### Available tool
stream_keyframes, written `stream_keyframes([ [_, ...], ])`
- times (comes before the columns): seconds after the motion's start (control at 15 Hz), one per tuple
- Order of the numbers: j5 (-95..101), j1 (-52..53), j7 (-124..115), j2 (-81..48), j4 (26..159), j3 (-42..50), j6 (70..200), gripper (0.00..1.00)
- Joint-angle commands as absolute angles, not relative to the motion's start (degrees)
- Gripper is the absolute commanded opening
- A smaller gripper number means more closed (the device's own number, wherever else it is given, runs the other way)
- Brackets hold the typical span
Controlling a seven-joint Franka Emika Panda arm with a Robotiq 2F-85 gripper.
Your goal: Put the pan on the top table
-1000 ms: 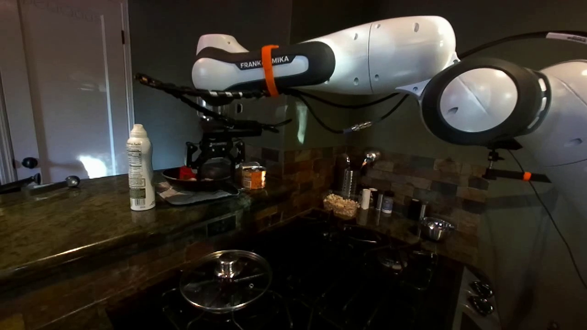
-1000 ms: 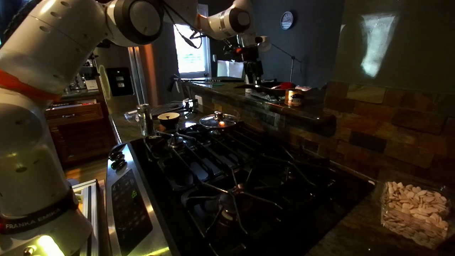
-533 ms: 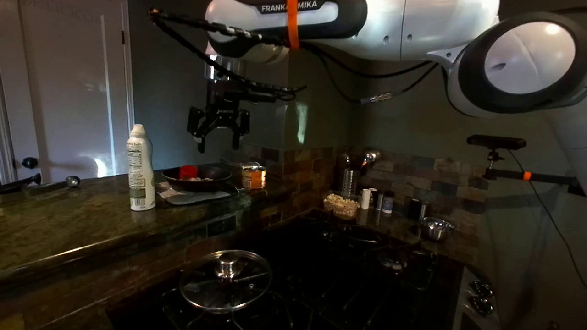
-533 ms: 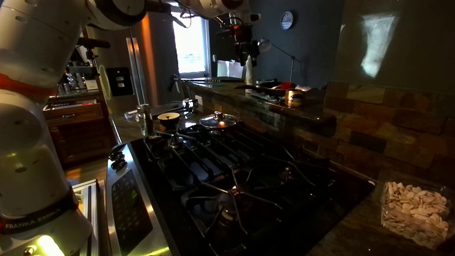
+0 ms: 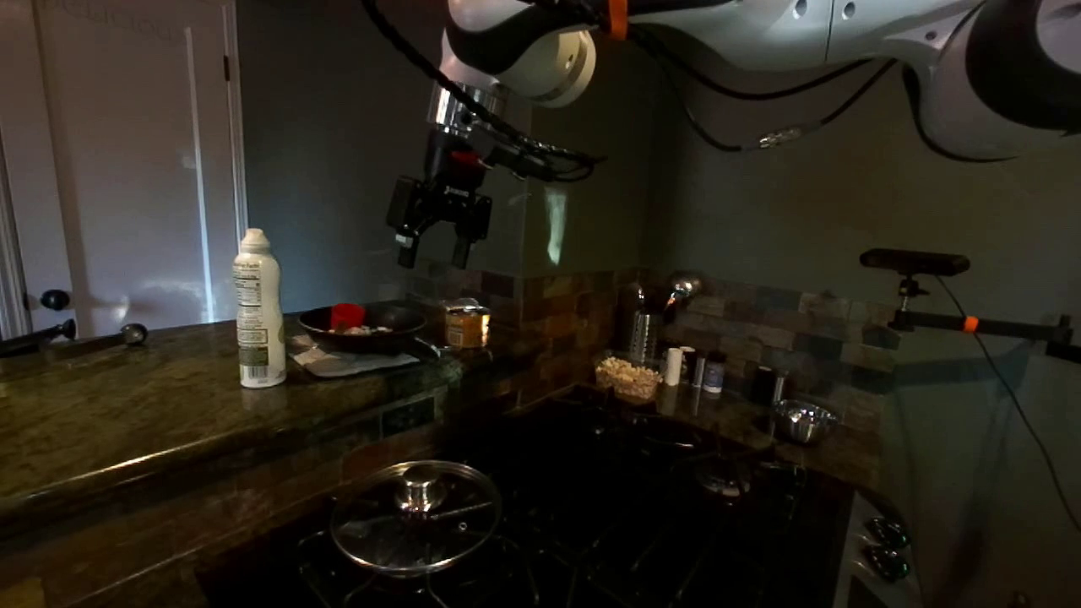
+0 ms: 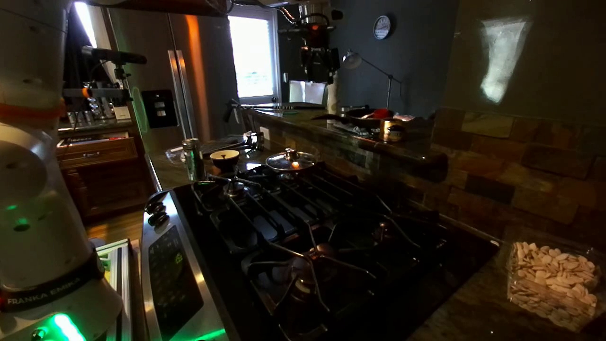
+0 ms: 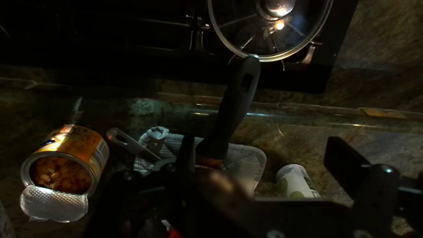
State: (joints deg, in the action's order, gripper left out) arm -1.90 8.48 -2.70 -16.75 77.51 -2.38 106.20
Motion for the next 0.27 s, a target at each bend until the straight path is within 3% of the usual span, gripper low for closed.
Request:
stream_keyframes([
  [0.0, -1.7, 7.6, -2.7, -16.2, 78.2, -3.3, 106.2, 1.00],
  [0.2, -1.8, 7.6, -2.4, -15.6, 79.3, -3.5, 106.4, 1.00],
])
